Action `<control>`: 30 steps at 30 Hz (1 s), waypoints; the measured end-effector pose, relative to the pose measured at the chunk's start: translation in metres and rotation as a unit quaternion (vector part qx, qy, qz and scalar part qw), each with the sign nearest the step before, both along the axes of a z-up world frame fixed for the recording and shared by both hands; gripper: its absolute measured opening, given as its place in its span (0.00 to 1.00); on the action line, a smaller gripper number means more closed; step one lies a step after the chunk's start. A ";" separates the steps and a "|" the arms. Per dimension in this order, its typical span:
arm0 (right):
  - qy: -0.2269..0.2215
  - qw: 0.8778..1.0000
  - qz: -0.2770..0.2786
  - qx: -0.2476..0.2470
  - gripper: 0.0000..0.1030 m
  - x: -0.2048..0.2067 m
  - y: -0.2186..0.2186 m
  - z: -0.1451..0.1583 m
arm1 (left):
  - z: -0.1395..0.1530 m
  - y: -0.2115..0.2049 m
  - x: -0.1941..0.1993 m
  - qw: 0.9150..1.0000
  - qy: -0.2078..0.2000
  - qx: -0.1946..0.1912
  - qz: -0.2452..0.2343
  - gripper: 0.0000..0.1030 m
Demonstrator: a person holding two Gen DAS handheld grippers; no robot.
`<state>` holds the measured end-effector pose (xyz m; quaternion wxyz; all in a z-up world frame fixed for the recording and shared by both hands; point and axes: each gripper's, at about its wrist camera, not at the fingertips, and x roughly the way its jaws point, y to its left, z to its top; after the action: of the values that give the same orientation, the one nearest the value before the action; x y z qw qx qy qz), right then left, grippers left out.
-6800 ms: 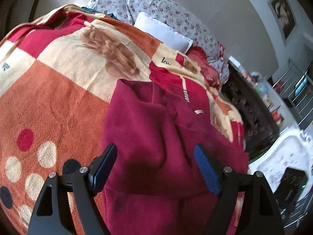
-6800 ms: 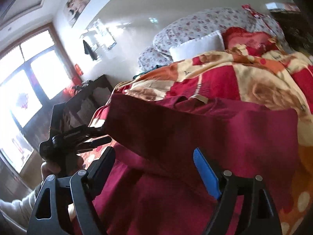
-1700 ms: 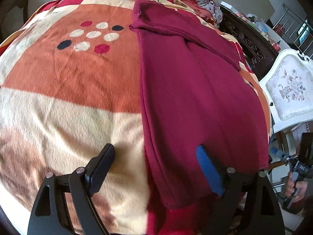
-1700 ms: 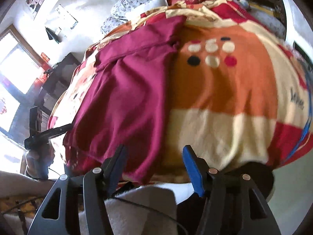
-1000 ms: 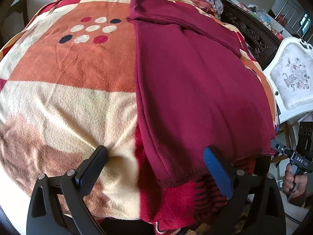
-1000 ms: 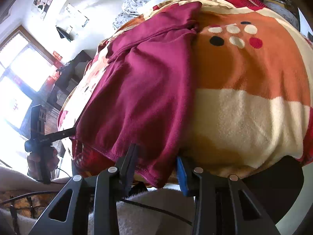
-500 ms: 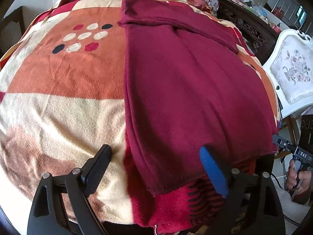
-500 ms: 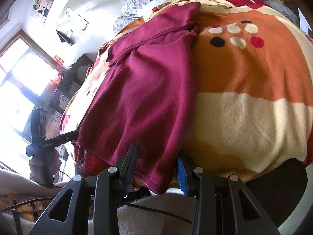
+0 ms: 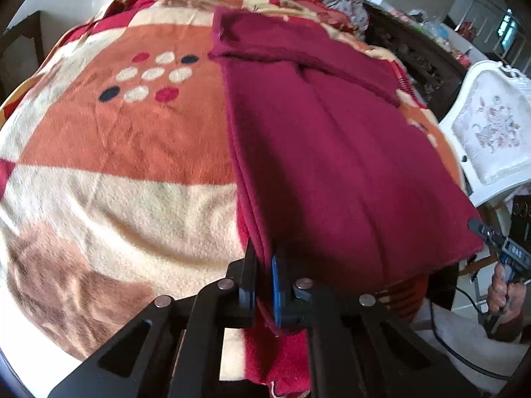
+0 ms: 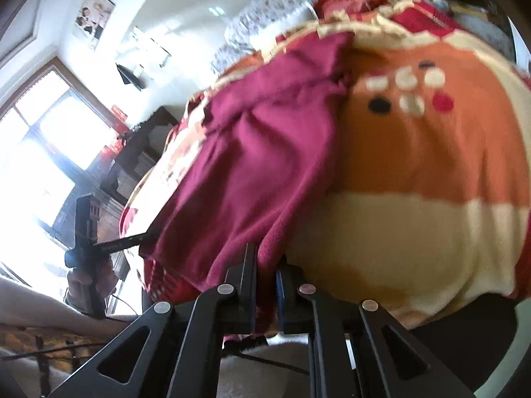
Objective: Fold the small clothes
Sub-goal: 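Grasp the hem of the maroon strip with both grippers and lift it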
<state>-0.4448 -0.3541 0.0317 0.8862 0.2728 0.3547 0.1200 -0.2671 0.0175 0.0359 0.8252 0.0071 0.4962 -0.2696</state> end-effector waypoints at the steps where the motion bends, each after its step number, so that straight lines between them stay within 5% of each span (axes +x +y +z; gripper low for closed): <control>1: -0.006 1.000 -0.004 -0.002 0.09 -0.001 -0.003 0.004 | 0.002 0.002 0.000 1.000 -0.005 0.000 0.000 0.06; 11: 0.026 0.999 -0.006 0.021 0.09 0.005 -0.014 -0.015 | -0.012 0.006 0.008 1.000 0.029 -0.006 0.003 0.06; 20: -0.068 0.997 0.009 0.042 0.09 0.038 -0.023 0.042 | 0.047 0.012 0.046 0.996 -0.019 -0.088 0.014 0.06; 30: -0.107 0.994 -0.011 0.028 0.09 0.151 -0.050 0.091 | 0.103 -0.014 0.147 0.987 -0.088 -0.123 0.045 0.06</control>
<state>-0.2935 -0.4042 0.1227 0.9124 0.2869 0.2515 0.1484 -0.1198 0.0031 0.1389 0.8716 -0.0933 0.3845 -0.2893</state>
